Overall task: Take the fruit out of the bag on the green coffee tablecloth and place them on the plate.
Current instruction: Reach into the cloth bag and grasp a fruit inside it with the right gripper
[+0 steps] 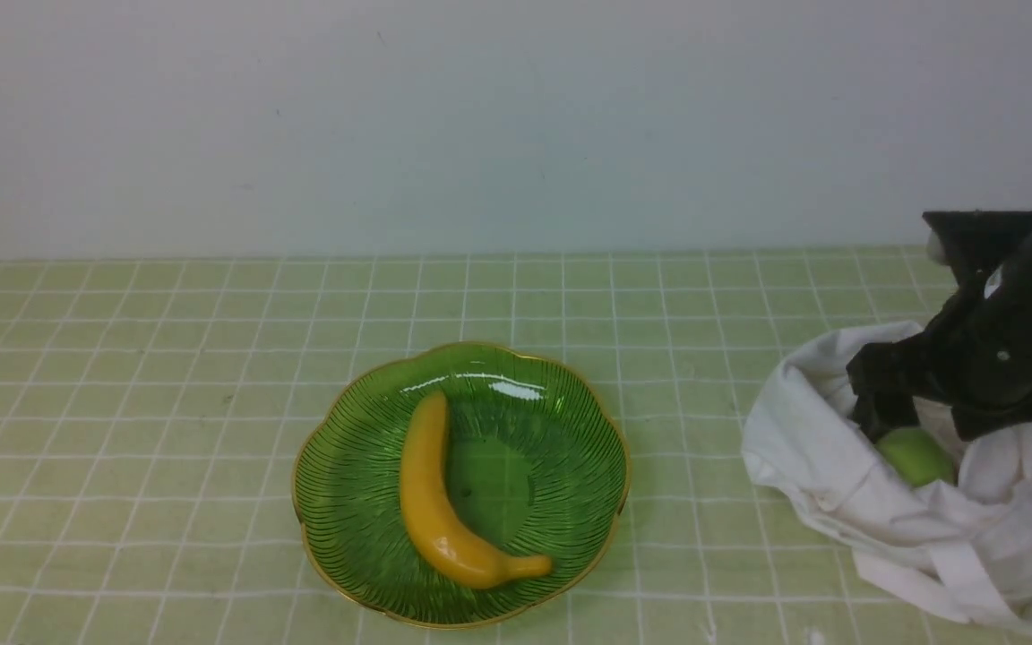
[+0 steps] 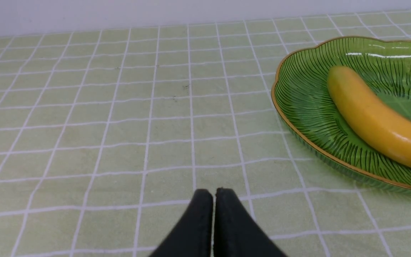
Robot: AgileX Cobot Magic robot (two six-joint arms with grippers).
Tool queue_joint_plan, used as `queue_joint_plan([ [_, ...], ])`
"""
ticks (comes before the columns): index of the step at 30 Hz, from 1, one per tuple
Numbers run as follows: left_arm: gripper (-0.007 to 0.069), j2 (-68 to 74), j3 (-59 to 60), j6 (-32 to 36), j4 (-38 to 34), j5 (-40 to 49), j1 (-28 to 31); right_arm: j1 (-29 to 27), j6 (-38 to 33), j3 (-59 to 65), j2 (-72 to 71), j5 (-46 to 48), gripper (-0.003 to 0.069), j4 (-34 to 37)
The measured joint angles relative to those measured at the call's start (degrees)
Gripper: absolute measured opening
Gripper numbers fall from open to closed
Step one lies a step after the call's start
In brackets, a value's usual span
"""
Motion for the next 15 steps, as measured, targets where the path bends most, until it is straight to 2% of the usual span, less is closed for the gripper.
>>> queue_joint_plan([
  [10,-0.0008,0.0,0.0,0.0,0.0,0.0,0.0,1.1,0.0,-0.1,1.7,0.9,0.0617,0.6],
  [15,-0.0008,0.0,0.0,0.0,0.0,0.0,0.0,1.1,0.0,-0.5,2.6,2.4,0.0587,0.4],
])
